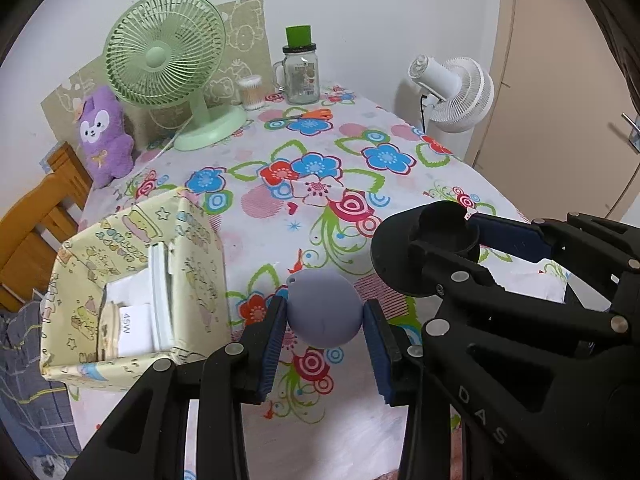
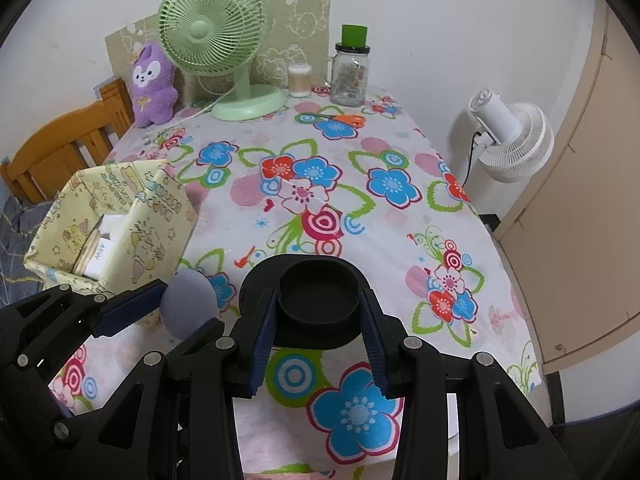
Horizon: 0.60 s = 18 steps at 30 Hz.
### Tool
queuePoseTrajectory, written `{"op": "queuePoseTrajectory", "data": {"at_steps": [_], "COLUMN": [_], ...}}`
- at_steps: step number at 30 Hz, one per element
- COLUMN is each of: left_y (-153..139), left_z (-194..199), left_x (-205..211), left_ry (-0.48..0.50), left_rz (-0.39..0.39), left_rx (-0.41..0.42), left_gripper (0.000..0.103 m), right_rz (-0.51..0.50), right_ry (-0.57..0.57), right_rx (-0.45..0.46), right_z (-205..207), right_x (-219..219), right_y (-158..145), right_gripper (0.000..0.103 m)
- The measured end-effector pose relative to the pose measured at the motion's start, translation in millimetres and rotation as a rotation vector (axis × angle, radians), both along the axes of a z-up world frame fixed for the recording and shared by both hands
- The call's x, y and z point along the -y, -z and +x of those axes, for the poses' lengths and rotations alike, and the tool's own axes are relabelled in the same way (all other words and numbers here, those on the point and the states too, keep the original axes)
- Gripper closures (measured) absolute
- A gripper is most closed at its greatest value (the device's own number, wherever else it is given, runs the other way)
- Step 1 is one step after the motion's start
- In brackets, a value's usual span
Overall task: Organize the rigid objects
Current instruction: 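Lift and carry the black holder and lavender ball toward the yellow box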
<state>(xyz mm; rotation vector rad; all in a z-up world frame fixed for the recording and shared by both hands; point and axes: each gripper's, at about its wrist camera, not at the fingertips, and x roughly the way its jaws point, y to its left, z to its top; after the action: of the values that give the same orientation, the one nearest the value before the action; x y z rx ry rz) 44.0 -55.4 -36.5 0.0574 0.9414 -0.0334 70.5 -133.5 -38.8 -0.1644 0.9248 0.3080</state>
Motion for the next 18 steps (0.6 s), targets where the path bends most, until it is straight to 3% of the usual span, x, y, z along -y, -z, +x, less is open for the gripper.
{"op": "queuePoseTrajectory", "data": {"at_steps": [18], "left_y": [-18.0], "left_z": [-11.5], "left_x": [-37.9], "left_ry": [-0.045], "left_rz": [0.007], "left_rx": [0.018], "left_gripper": [0.063], "right_rz": [-0.008], "right_ry": [-0.057], "right_rx": [0.020], "right_z": [-6.9], "right_x": [-39.3], "right_y": [-20.7], "right_gripper": [0.059]}}
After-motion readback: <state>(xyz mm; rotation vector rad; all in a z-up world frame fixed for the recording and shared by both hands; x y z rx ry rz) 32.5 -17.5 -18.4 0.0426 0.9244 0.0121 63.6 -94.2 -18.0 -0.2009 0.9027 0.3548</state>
